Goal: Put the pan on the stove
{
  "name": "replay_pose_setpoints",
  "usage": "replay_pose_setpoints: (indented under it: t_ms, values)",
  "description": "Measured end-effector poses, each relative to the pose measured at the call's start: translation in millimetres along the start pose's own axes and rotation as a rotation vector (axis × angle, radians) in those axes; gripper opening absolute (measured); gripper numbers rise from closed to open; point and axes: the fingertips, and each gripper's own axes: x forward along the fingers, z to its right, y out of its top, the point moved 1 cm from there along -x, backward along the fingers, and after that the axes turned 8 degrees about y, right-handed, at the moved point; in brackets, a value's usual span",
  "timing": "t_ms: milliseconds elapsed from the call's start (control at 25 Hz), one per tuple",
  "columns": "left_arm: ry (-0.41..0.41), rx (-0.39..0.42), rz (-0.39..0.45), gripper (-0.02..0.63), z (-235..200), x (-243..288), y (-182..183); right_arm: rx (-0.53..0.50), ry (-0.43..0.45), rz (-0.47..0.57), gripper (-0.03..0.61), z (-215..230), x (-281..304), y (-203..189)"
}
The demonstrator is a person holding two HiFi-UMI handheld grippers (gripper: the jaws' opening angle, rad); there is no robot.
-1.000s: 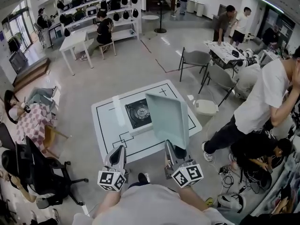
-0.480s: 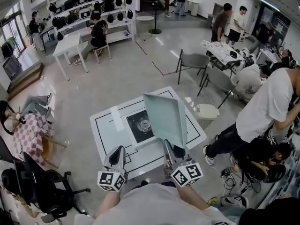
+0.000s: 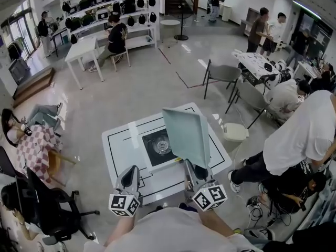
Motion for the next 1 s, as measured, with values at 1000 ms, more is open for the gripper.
replay_pose_setpoints:
  t_ms: [1000]
  values:
    - [0.144, -0.007, -0.017, 0.009, 3, 31, -11, 0.579, 0.23, -0.253, 0.121, 70, 71, -90]
